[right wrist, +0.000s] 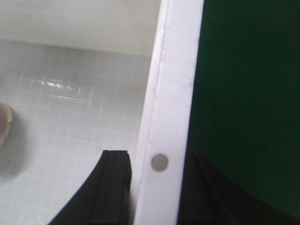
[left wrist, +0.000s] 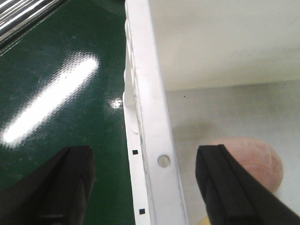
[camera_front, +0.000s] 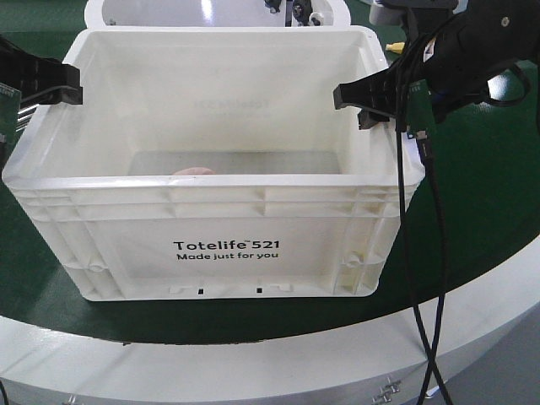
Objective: Place moving items into box and shelve
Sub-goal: 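Close both grippers on the tote rims and lift the tote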
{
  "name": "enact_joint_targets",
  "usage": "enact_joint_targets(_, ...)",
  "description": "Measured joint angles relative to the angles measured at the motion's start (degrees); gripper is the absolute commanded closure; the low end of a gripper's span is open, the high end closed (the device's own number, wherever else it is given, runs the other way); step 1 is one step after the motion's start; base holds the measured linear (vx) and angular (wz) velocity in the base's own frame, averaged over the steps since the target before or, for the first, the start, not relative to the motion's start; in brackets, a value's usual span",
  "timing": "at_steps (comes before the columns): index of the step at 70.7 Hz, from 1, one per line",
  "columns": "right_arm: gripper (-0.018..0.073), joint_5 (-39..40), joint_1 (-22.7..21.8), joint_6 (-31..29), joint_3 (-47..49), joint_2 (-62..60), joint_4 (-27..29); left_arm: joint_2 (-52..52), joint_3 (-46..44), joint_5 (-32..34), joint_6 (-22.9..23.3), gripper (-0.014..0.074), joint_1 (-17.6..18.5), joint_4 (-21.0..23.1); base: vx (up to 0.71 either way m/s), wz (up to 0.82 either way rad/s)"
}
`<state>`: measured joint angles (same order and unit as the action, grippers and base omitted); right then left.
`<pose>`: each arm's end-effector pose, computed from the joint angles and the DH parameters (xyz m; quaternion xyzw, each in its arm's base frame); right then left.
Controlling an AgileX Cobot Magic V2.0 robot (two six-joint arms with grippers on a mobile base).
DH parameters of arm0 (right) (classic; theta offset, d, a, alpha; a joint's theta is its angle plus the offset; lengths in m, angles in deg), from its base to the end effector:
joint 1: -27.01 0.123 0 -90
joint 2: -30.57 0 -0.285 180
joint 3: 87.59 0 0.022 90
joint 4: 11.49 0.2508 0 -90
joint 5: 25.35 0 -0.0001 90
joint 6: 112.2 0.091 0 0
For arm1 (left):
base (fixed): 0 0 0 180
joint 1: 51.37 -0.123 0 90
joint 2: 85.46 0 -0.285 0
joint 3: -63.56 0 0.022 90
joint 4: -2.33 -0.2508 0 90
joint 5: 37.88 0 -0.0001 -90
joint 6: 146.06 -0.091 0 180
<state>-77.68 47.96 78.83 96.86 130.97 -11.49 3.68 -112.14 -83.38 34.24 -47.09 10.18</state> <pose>0.3277 0.1255 0.3217 -0.0832 0.9583 0.0753 0.2627 0.3056 -0.0318 0.3468 0.0047 0.9347 -0.0765 0.3471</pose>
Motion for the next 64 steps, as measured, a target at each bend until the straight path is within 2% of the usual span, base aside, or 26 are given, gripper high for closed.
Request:
enact_joint_targets(35,0.0571,0.0,0.0,-0.8,0.0,0.0,0.0,3.5,-0.1,-3.6,0.0,0.0026,0.0,0.2,0.0,0.0)
enact_joint_targets(43,0.0571,0.0,0.0,-0.9,0.0,0.0,0.0,3.8,-0.4,-3.9,0.0,0.0055,0.0,0.3,0.0,0.0)
enact_joint_targets(50,0.0571,0.0,0.0,-0.9,0.0,0.0,0.0,3.8,-0.5,-4.0,0.1,0.018,0.0,1.2,0.0,0.0)
enact_joint_targets(56,0.0571,-0.1,0.0,-0.9,0.1,0.0,0.0,3.9,-0.6,-4.0,0.2,0.0356,0.0,2.0,0.0,0.0)
enact_joint_targets(61,0.0571,-0.1,0.0,-1.0,0.1,0.0,0.3,4.0,-0.6,-4.5,0.3,0.0559,0.1,3.2,0.0,0.0)
enact_joint_targets(64,0.0571,-0.1,0.0,-1.0,0.1,0.0,0.3,4.0,-0.6,-4.5,0.3,0.0626,0.2,2.8,0.0,0.0)
